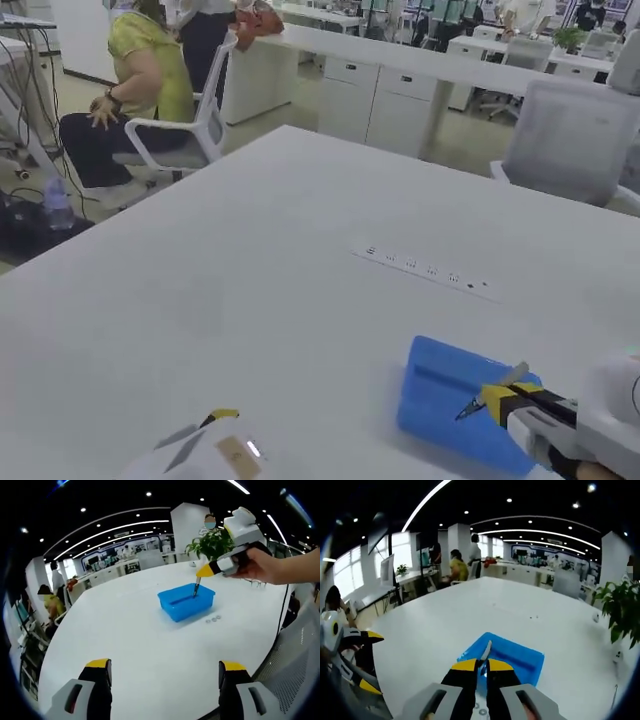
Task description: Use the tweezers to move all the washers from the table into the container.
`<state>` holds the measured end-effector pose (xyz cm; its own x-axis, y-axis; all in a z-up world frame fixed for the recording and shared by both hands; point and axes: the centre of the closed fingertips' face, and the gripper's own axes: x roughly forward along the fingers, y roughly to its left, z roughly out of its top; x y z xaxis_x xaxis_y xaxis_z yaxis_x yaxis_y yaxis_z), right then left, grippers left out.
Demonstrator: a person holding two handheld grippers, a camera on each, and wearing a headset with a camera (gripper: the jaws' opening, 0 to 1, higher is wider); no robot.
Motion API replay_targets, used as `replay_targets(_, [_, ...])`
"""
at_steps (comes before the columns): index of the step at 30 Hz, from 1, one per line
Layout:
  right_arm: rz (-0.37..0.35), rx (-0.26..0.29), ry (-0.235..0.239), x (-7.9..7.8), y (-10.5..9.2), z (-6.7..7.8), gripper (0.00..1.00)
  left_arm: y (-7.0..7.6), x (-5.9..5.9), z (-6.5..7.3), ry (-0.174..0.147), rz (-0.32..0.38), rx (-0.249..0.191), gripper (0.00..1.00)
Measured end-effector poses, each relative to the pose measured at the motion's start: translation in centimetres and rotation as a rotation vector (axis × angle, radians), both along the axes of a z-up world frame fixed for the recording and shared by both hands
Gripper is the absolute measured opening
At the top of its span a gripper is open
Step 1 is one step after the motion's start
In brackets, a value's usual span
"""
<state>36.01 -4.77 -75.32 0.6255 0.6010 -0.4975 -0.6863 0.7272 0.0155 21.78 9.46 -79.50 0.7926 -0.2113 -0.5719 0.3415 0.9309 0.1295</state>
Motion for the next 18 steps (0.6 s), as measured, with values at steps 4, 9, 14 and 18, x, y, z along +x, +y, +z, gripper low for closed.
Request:
replay_targets(4, [-0.003, -0.006, 0.007, -0.9, -0.6, -0.6, 0.02, 0.1, 0.0, 0.0, -0.002, 0.006, 0.004, 0.90])
replay_targets(9, [-0.011, -0.031, 0.027, -1.7, -1.4, -2.0, 0.02, 0.0, 0.0, 0.0, -0.001, 0.003, 0.005, 0.90])
replay_targets(14, [-0.013, -0.059, 0.065, -2.2, -1.9, -3.9, 0.02, -0.1, -0.1, -0.2, 0.008, -0.002, 0.023, 0.89])
replay_targets(18, [-0.019, -0.064, 0.090, -2.4, -1.8, -4.9, 0.02, -0.1, -0.1, -0.3, 0.011, -0.007, 0.023, 0.89])
